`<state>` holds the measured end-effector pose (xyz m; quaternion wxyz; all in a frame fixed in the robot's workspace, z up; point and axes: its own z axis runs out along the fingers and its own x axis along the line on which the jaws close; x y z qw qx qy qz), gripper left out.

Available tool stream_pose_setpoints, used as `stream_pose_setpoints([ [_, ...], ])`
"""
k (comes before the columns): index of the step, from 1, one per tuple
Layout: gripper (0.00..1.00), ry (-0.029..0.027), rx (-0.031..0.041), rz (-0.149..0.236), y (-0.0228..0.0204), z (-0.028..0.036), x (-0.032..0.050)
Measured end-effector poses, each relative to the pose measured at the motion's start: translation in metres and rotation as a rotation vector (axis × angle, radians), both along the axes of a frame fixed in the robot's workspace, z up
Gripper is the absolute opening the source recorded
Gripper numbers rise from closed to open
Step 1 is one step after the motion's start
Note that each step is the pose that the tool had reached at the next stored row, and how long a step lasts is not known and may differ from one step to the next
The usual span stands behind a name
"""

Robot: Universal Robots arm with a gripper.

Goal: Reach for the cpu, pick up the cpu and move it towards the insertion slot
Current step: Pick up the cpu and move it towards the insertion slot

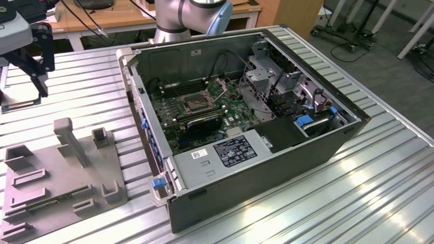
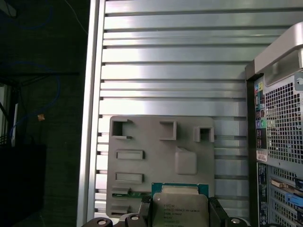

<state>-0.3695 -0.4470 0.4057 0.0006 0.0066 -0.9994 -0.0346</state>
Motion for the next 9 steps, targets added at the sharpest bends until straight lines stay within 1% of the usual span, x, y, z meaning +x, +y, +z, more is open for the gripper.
stream_pose_setpoints([
  [9, 0.55, 0.0000, 0.0000, 0.000, 0.0000, 0.0000, 0.0051],
])
